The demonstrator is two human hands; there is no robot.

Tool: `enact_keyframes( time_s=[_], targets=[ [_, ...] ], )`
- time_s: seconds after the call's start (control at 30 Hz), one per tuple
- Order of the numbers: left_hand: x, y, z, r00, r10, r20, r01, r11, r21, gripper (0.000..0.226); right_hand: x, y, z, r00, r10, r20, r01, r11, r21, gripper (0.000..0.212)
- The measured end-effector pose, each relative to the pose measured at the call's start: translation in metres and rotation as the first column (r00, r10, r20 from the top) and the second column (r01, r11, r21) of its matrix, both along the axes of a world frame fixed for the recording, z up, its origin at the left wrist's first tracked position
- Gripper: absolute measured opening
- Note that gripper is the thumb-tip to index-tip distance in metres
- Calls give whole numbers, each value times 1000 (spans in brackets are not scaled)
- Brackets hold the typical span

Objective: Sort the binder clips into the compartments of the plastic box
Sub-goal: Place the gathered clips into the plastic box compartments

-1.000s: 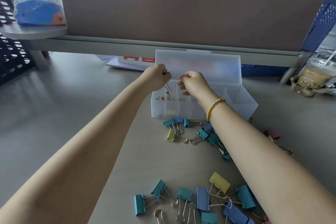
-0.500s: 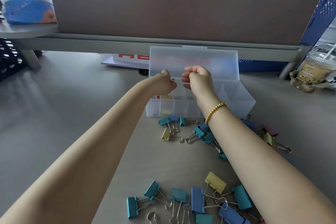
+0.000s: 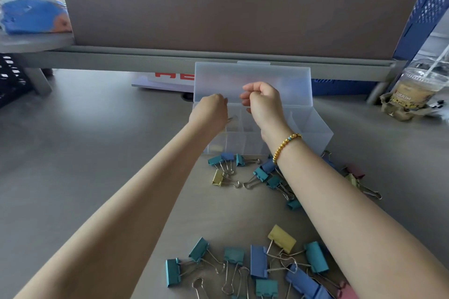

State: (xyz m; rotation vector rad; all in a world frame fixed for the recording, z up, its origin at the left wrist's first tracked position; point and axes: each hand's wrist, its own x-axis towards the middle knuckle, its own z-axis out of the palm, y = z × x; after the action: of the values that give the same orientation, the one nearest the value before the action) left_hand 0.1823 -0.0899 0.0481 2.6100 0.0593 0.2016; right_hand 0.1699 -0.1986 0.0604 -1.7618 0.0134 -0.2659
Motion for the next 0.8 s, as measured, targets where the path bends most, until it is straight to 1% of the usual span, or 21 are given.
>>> enact_keyframes(
  time_s=[0.07,0.17,0.23,0.27,0.33,0.4,0.47,0.53,0.57,0.63,0.7,0.73,0.8],
  targets=[
    [5,4,-1,999,34,-31,-36,997,-69,31,-1,0,1,1000,4,13,-3,1000,-24,31],
    [5,6,2,995,78,-65,-87,985,-152,38,-3,1,0,1000,16,9,-16,999,-50,32],
    [8,6,5,996,77,-48,-85,975,-207,36,-4,1,0,1000,28,-6,-28,997,-70,33],
    [9,7,7,996,76,-56,-86,975,-207,31,-4,0,0,999,32,-13,-33,996,-82,33],
    [7,7,11,991,65,-114,-77,991,-108,21,-4,-1,-1,999,32,-22,-34,994,-106,33],
    [6,8,10,991,47,-125,-49,999,-12,17,-5,-2,-1,999,34,-25,-37,991,-125,33],
    [5,7,9,993,19,-114,-10,997,74,23,-7,-2,-1,999,42,-20,-44,990,-137,32],
    [3,9,9,987,7,-159,26,978,205,26,-8,-3,-1,999,47,-14,-48,988,-147,31],
    [3,10,9,985,-3,-172,46,968,246,26,-9,-3,-1,999,50,-11,-51,987,-153,30],
    [1,12,13,988,-42,-150,81,960,269,31,-10,-5,-2,999,53,-6,-54,984,-172,31],
    [-2,17,19,994,-60,-94,86,949,304,35,-10,-7,-4,998,55,0,-54,979,-194,31],
    [-4,20,23,992,-67,-111,101,939,330,36,-10,-7,-6,998,59,3,-57,978,-201,31],
    [-10,25,29,963,-90,-253,181,914,362,39,-11,-8,-8,998,65,7,-62,977,-204,31]
  ],
)
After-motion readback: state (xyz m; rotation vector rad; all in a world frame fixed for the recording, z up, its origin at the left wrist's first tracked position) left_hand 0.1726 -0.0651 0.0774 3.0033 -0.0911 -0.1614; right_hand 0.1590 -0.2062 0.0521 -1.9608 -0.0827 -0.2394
